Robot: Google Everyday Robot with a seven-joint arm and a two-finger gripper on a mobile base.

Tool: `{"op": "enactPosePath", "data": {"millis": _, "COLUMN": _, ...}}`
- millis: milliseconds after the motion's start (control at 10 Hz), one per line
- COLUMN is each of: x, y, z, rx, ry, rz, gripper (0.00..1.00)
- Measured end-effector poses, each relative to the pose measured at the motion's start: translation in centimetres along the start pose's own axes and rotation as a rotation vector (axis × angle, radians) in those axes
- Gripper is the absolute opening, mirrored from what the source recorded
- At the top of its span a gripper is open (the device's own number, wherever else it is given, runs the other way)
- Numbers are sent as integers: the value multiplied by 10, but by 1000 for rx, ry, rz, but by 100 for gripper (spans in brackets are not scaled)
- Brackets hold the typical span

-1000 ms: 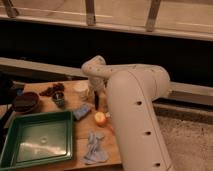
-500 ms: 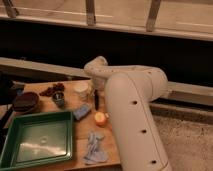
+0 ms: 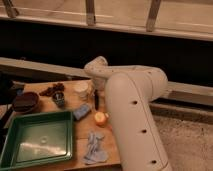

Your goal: Wipe tray with brush

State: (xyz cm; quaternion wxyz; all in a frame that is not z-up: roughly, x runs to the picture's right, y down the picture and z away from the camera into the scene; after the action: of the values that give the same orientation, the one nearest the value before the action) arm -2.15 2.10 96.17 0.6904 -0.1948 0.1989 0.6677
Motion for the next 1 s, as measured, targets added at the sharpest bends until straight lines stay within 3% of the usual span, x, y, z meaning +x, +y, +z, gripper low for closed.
{"op": "enactPosePath", "data": {"millis": 400, "x": -2, "y": -9, "z": 17, "rx": 17, "ry": -8, "rz": 61, "gripper": 78}}
{"op": "enactPosePath", "data": {"millis": 1000, "x": -31, "y": -9, "z": 36, "rx": 37, "ry": -12, "rz": 62, "gripper": 78}}
